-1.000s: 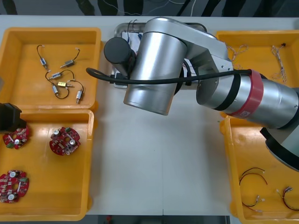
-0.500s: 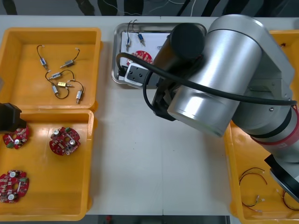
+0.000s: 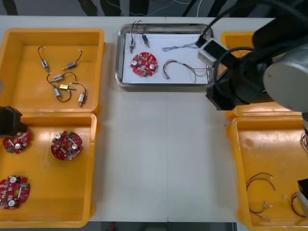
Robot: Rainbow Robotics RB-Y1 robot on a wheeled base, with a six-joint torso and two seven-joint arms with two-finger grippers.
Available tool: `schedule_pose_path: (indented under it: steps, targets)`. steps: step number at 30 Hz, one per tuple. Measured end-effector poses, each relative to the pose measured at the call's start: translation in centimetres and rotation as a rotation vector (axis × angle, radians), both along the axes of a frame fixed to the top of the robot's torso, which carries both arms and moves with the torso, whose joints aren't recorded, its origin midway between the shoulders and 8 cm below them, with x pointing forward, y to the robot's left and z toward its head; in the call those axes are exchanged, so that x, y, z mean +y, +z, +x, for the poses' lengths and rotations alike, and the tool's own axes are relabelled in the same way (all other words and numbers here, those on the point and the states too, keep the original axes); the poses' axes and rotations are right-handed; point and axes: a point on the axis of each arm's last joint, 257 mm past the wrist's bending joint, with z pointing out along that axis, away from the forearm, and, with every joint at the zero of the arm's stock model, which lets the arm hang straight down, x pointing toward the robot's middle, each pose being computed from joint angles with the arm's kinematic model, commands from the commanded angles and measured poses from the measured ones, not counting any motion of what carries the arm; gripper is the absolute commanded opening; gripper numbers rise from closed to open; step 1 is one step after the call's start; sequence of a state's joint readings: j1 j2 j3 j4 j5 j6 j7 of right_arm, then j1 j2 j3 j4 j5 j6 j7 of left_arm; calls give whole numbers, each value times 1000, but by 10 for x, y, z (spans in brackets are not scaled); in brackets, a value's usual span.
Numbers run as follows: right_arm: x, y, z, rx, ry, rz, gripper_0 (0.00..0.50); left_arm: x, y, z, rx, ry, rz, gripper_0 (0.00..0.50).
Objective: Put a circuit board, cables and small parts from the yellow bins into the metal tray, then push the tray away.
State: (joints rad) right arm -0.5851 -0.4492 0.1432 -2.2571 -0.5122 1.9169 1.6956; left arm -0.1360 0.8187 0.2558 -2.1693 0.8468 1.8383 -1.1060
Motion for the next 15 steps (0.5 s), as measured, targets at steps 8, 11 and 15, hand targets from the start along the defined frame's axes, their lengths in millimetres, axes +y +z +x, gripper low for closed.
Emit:
schedule_pose_path:
  steps: [8,11,15]
  targets:
    - [-78,-10,-1,39,-216,104,500,0,0,0,0,0,0,500]
    - [-100,-15,-6,60,-300,142,500,0,0,0,0,0,0,500]
    - [-121,-20,-14,104,-434,251,500,0,0,0,-1,0,0,500]
